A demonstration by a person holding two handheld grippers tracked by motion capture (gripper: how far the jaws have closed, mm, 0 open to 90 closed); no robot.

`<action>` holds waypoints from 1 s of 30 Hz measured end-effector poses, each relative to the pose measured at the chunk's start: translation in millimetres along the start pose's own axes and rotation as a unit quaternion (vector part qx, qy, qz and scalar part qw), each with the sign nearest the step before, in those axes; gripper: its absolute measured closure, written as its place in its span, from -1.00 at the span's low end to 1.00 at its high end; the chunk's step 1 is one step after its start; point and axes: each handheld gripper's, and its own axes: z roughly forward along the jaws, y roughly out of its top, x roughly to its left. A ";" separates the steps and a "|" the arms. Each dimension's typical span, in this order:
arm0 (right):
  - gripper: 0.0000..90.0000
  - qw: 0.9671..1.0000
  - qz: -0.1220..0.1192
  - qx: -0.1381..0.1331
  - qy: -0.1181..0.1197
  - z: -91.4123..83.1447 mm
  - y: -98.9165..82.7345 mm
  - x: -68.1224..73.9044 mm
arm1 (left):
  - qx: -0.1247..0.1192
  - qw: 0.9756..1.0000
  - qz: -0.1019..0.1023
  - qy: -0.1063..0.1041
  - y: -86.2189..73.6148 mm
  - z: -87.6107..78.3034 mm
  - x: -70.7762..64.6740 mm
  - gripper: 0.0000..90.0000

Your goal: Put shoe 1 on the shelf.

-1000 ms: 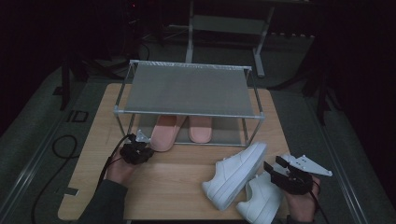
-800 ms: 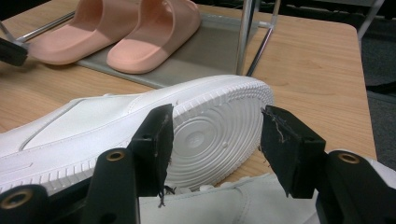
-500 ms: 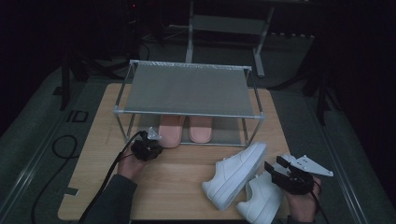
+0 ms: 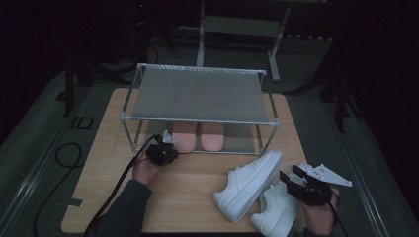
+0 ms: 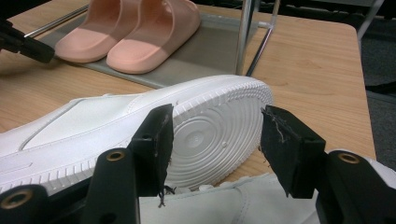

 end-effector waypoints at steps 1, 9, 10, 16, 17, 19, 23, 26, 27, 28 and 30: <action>-0.03 1.000 0.000 0.000 0.000 0.1 0.0 0.0 | -0.002 1.000 0.000 -0.002 1.1 1.5 -0.5 0.85; -0.03 1.000 0.001 0.000 -0.001 -0.4 -0.1 -0.5 | 0.001 1.000 0.000 -0.005 7.9 9.3 0.2 0.85; -0.03 1.000 0.001 0.000 -0.001 -0.5 -0.2 -0.5 | 0.002 1.000 -0.001 -0.005 8.6 9.8 0.5 0.85; -0.03 1.000 0.001 0.001 0.000 0.3 -0.3 0.1 | 0.005 1.000 0.002 -0.009 12.6 13.6 -1.2 0.84; -0.03 1.000 0.001 0.001 0.000 0.3 -0.4 -0.1 | 0.005 1.000 0.002 -0.009 13.1 14.1 -1.4 0.83; -0.03 1.000 0.002 0.001 0.000 0.1 -0.4 -0.3 | 0.004 1.000 0.003 -0.010 13.6 13.8 -1.2 0.83; -0.03 1.000 0.002 0.001 -0.001 -0.3 -0.3 -0.5 | 0.004 1.000 0.004 -0.013 13.6 12.7 -2.0 0.77; -0.03 1.000 0.001 -0.001 -0.001 -0.7 -0.3 -1.0 | -0.001 1.000 0.004 -0.017 13.9 10.9 -3.5 0.68; -0.03 1.000 0.002 -0.001 -0.001 -1.0 -0.3 -1.3 | -0.004 1.000 0.006 -0.020 14.4 8.5 -5.2 0.68; -0.03 1.000 0.002 -0.001 -0.002 -1.2 -0.4 -1.7 | -0.004 1.000 0.005 -0.022 14.6 7.5 -6.2 0.60; -0.03 1.000 0.003 -0.001 -0.002 -1.0 -0.7 -1.7 | -0.004 1.000 0.008 -0.030 14.9 3.9 -8.4 0.55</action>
